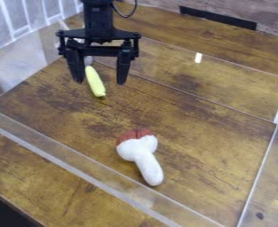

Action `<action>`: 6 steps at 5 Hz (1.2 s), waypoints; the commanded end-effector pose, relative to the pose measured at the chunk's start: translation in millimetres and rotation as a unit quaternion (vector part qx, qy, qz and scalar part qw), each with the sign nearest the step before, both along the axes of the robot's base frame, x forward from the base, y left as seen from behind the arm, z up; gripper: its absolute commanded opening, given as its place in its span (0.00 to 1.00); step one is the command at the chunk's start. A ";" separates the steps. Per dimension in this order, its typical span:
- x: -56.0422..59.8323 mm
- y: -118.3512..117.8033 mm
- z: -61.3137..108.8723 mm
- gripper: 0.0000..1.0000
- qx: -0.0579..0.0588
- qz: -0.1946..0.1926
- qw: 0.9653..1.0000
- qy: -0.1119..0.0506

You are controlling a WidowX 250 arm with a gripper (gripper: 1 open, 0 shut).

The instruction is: Move the green spoon to the right

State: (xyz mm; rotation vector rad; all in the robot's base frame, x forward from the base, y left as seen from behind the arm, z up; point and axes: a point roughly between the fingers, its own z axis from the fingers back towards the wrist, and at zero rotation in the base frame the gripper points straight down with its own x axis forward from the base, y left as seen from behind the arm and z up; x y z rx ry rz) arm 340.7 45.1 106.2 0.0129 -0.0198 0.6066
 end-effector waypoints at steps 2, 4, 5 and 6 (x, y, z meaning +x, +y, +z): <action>14.7 19.7 -3.6 1.00 -0.014 0.198 0.979 -0.043; 33.0 35.9 -17.1 1.00 -0.025 0.303 0.951 -0.061; 41.2 43.2 -24.2 1.00 -0.027 0.334 0.940 -0.064; 51.1 46.0 -30.8 1.00 -0.030 0.362 0.930 -0.064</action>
